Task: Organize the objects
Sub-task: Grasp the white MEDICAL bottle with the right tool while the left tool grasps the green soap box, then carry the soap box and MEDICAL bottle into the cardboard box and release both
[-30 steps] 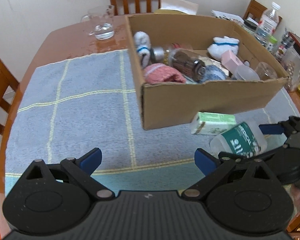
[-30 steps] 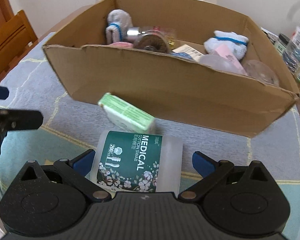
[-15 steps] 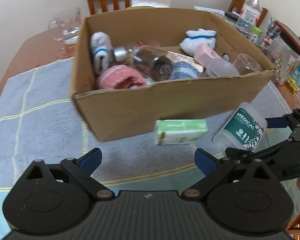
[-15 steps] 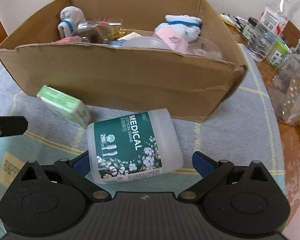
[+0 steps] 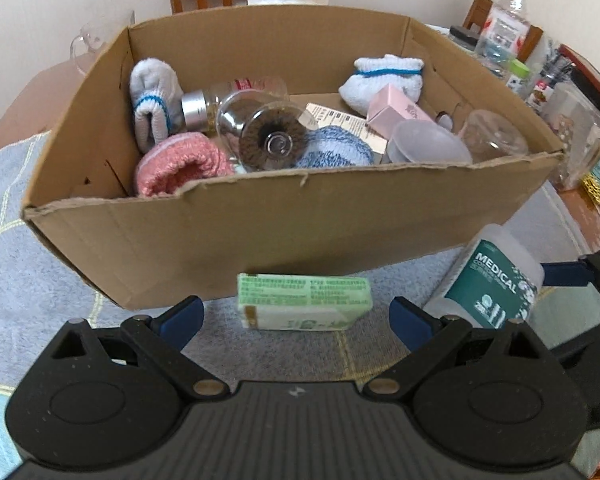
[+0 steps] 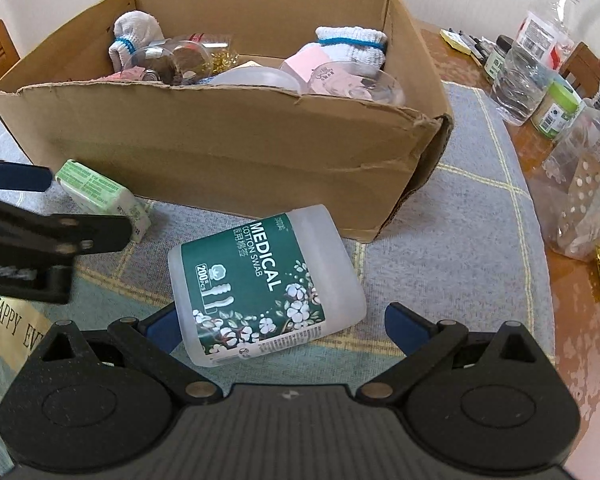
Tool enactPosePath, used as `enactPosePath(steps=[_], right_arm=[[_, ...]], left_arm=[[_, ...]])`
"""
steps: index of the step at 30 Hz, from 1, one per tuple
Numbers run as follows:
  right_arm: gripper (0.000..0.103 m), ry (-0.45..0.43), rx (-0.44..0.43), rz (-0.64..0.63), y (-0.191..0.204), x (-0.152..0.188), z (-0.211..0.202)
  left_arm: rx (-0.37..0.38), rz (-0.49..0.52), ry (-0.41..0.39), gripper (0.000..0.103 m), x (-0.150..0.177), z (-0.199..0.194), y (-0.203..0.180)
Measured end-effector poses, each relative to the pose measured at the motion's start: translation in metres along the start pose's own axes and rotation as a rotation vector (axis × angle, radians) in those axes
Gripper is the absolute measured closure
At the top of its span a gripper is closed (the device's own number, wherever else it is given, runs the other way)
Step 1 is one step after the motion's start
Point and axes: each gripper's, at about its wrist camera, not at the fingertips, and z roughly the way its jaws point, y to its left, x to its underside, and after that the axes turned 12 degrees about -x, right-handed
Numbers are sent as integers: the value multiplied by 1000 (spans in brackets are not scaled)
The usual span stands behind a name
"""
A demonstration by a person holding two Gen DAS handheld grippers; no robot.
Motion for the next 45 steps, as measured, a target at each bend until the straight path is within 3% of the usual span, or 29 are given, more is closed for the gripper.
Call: enactPosePath(steps=[15,20,24,41,45], right_arm=[[0,-5,-53,-18,-6,-2,4],[0,5,-57,-34,-5,-3,8],[0,3,-58,-67,-4,-5,8],[1,14,-81,-160,1,-8,9],[12,24,-89,-171,2,-8,10]], left_arm=[[-69,0,8,7,15,5,16],[-61,-4,9,23,16,10,8],[-61,5,-8,30,15,10,4],[-66,-47,-6,31,6,13,-7],[-71,-51,-6,38,5,13,-7]])
